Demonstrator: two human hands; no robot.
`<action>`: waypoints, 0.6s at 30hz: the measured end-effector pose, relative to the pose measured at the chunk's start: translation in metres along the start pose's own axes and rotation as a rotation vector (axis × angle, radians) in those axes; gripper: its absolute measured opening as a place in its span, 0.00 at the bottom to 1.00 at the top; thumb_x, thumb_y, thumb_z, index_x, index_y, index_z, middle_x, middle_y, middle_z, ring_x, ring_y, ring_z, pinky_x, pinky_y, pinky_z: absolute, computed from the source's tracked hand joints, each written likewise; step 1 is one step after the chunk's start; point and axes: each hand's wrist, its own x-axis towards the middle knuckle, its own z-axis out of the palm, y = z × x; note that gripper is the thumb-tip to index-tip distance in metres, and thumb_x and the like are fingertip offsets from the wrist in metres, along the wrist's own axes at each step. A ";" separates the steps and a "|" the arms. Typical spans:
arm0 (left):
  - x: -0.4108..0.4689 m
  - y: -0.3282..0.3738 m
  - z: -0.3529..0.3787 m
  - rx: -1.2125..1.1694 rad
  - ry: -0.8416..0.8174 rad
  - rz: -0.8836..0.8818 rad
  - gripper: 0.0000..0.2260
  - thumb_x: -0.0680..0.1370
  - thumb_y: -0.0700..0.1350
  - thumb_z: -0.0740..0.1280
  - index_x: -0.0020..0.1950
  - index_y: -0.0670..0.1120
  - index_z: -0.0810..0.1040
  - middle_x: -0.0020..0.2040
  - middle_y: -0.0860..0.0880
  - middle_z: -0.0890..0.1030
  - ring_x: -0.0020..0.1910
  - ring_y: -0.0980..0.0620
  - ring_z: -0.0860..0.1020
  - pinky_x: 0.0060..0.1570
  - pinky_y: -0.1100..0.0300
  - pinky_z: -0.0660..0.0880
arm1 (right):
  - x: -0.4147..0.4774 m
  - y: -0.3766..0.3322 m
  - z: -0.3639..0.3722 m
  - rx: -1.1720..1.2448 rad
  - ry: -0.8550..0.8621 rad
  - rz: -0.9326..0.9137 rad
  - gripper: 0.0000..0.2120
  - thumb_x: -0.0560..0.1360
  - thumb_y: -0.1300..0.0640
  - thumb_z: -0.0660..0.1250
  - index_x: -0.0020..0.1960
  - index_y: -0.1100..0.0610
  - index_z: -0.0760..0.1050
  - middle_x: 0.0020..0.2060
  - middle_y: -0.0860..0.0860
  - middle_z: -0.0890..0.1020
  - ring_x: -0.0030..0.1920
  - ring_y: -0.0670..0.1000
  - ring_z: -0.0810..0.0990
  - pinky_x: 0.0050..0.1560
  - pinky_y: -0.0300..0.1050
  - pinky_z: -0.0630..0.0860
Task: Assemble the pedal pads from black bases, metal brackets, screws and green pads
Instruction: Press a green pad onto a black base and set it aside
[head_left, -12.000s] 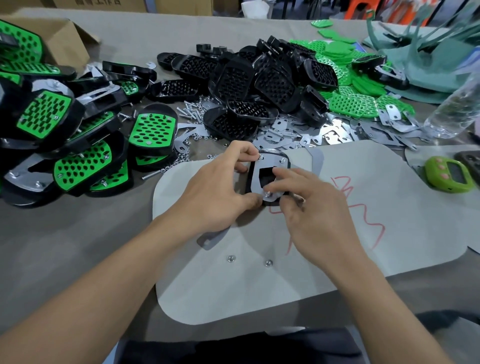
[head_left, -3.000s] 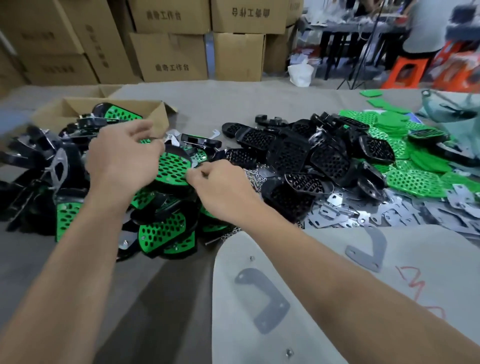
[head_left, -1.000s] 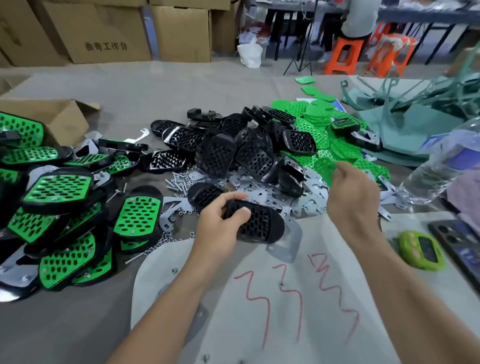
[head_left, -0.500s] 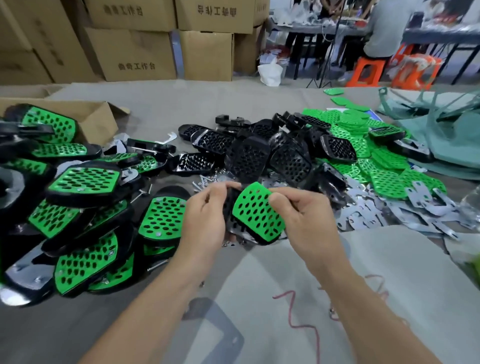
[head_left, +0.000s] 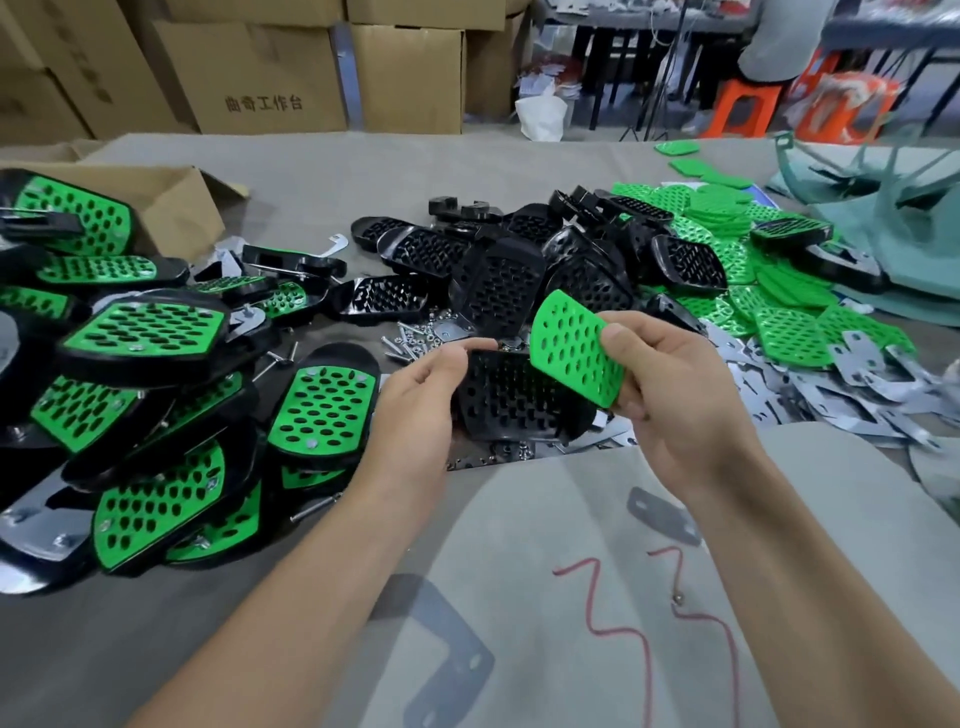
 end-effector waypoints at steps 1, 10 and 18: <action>0.000 0.002 -0.002 -0.043 -0.011 -0.020 0.16 0.86 0.45 0.58 0.54 0.46 0.86 0.52 0.42 0.87 0.49 0.42 0.85 0.40 0.47 0.84 | 0.000 -0.001 0.001 -0.020 -0.014 0.018 0.10 0.83 0.64 0.60 0.51 0.61 0.81 0.32 0.49 0.84 0.29 0.42 0.80 0.35 0.36 0.76; 0.007 0.005 -0.007 -0.122 -0.135 -0.086 0.14 0.85 0.46 0.60 0.55 0.47 0.86 0.56 0.40 0.86 0.50 0.41 0.85 0.35 0.54 0.81 | 0.000 0.000 -0.016 0.033 -0.056 0.023 0.08 0.82 0.61 0.64 0.53 0.59 0.82 0.25 0.47 0.75 0.23 0.44 0.64 0.41 0.47 0.65; 0.004 0.004 -0.007 -0.015 -0.145 -0.067 0.13 0.81 0.52 0.64 0.54 0.51 0.87 0.49 0.44 0.87 0.43 0.46 0.85 0.36 0.51 0.82 | -0.010 0.013 0.009 -0.373 -0.029 -0.047 0.10 0.71 0.65 0.76 0.40 0.50 0.82 0.28 0.49 0.83 0.21 0.42 0.73 0.23 0.34 0.68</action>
